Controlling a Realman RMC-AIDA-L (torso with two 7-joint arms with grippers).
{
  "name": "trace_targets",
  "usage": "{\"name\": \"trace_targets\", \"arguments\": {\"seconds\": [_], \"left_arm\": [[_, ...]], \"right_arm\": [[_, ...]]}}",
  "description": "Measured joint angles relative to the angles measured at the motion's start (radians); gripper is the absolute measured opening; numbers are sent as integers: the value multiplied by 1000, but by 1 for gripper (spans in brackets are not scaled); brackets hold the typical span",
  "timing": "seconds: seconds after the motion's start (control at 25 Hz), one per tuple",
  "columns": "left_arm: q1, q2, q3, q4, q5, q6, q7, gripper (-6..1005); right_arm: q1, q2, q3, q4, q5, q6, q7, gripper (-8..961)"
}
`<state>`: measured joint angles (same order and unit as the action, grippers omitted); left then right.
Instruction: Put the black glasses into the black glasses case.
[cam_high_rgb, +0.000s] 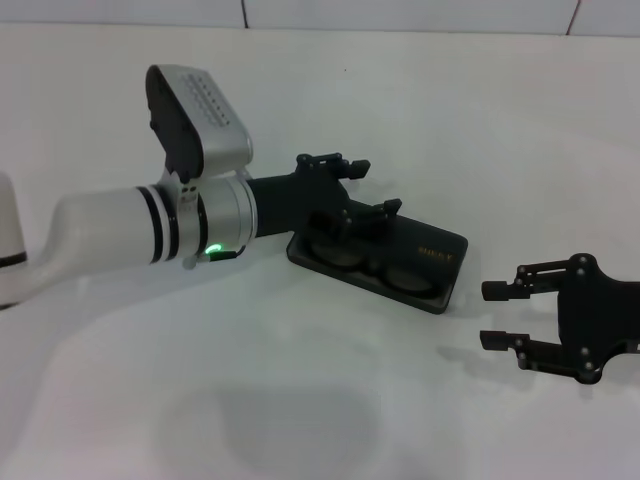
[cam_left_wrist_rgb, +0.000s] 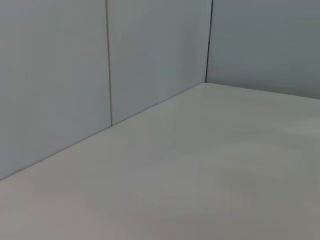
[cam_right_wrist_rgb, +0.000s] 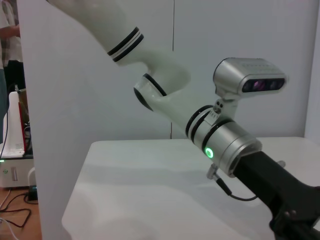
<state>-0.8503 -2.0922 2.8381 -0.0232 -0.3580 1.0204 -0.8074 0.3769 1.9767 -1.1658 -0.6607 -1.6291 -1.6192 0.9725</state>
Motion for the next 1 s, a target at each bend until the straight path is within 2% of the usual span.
{"name": "trace_targets", "arguments": {"seconds": [0.36,0.44,0.52,0.72,0.76,0.88,1.0], "left_arm": [[21,0,2,4,1,11,13,691],[23,1,0,5,1,61,13,691],[23,4,-4,1,0,148,15,691],[38,21,-8,-69,-49,547,31,692],[42,26,-6,-87,-56,627,31,692],[72,55,-7,-143,-69,827,28,692],[112,87,-2,-163,-84,883,20,692]], "right_arm": [[0,-1,1,0,0,0,0,461],[0,-1,4,0,0,-2,0,462],[1,-1,9,0,1,-5,0,464],[0,7,86,-12,9,-10,19,466],[5,14,156,-14,10,-23,33,467],[18,15,176,-16,10,-65,31,518],[37,30,178,-21,25,-102,8,569]]}}
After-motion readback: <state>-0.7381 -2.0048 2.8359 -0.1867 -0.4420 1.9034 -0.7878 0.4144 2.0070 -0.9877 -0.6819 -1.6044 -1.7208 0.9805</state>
